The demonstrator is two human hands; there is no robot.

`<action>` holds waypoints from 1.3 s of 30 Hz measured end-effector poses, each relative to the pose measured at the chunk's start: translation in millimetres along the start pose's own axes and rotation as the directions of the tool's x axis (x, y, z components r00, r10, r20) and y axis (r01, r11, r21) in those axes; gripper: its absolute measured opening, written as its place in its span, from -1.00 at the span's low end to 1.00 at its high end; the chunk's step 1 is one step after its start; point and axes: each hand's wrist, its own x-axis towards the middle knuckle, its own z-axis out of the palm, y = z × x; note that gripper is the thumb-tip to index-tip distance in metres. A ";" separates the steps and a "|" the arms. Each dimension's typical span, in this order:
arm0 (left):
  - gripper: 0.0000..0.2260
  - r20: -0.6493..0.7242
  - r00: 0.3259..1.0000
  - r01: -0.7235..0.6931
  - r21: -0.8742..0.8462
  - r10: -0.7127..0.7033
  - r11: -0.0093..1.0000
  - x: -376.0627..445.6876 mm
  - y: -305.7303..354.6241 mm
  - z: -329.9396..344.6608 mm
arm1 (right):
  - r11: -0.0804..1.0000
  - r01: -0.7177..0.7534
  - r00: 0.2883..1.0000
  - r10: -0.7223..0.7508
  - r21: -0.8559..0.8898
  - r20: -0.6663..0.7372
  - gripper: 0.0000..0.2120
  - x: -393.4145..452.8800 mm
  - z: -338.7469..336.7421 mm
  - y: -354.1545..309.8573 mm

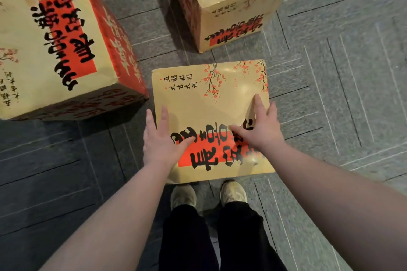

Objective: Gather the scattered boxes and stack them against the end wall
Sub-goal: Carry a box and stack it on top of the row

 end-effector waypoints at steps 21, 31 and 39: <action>-0.06 0.022 0.977 -0.212 -0.010 0.212 0.977 -7.2 70.9 -18.0 | 0.962 -0.160 0.972 0.192 0.220 -0.133 -0.01 -27.9 -29.3 43.6; -0.05 0.122 0.827 -0.562 0.169 0.549 0.809 -79.1 245.1 -13.7 | 0.820 -0.278 0.861 0.443 0.501 -0.248 -0.02 -91.0 -134.4 156.2; -0.06 0.243 0.583 -0.812 0.173 0.775 0.557 -212.7 399.3 37.3 | 0.648 -0.288 0.699 0.646 0.705 -0.308 -0.04 -174.2 -216.7 306.0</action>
